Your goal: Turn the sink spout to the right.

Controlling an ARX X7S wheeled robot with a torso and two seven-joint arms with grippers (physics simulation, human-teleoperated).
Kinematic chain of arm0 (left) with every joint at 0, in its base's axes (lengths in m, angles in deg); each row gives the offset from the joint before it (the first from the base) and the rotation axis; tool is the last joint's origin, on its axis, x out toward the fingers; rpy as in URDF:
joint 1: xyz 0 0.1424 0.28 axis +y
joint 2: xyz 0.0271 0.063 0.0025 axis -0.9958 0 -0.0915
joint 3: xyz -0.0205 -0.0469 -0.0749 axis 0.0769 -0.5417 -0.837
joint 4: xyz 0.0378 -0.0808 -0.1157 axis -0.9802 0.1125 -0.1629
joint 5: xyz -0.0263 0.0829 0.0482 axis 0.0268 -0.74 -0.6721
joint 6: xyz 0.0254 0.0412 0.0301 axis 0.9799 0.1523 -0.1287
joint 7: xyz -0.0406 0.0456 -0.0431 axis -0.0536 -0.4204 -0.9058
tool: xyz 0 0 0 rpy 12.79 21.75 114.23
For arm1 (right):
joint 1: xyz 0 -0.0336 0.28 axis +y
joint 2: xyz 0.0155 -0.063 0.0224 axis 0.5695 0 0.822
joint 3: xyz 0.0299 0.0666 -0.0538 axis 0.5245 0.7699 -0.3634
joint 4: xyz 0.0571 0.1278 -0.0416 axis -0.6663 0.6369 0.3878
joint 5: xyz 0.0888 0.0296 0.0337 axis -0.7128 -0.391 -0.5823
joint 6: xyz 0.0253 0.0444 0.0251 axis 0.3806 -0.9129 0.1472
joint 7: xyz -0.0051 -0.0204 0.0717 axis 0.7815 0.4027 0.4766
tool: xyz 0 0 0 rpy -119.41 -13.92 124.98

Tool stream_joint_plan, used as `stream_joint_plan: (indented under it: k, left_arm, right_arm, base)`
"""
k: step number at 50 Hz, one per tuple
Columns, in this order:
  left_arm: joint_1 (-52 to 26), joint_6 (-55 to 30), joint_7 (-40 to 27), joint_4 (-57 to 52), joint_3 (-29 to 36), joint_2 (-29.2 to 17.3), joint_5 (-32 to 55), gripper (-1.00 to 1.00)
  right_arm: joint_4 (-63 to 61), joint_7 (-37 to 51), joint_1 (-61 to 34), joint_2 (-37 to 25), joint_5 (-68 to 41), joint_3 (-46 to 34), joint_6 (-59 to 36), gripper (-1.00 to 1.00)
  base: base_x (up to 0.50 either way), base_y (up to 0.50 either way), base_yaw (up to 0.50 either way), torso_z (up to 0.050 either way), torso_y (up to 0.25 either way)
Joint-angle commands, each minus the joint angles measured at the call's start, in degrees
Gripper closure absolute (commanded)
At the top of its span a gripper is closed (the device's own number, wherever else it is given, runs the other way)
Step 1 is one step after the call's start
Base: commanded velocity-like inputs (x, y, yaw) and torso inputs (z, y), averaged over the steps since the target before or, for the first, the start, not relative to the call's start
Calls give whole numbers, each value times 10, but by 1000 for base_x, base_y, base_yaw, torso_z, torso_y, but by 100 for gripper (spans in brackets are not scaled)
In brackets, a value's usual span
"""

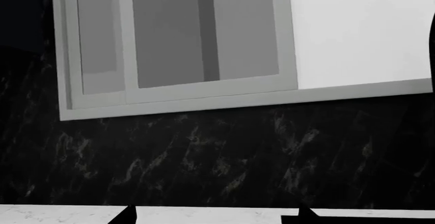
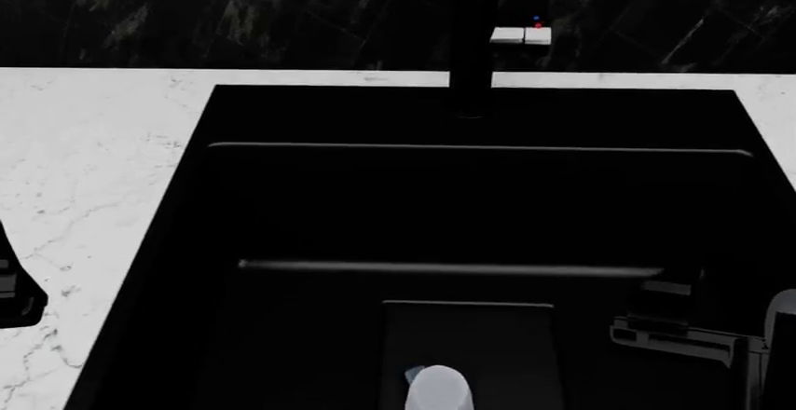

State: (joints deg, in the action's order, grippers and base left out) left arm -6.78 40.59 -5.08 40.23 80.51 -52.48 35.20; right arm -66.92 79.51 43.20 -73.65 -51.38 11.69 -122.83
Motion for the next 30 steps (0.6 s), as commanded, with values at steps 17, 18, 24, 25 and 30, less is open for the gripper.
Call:
stream_joint_plan:
  k: [17,18,24,25,30]
  left_arm:
    - [5,10,-4,5,2,-1,5,-100]
    - [6,9,-4,5,2,-1,4,-100]
    - [5,9,-5,5,4,-2,4,-100]
    - [6,11,-5,6,4,-1,5,-100]
    - [4,10,-4,7,1,0,12,-100]
  right_arm:
    - [10,5,4,-3,5,-11,4,-100]
    - [8,5,3,-3,3,-9,2,-100]
    - [8,7,4,-4,5,-11,2,-100]
    - [8,6,5,-3,3,-10,2,-100]
    - [8,6,5,-4,3,-12,2,-100]
  base:
    - [141,-38,0,0,0]
    - [152,0,0,0,0]
    - [156,0,0,0,2]
    - [117,0,0,0,0]
    - [115,0,0,0,0]
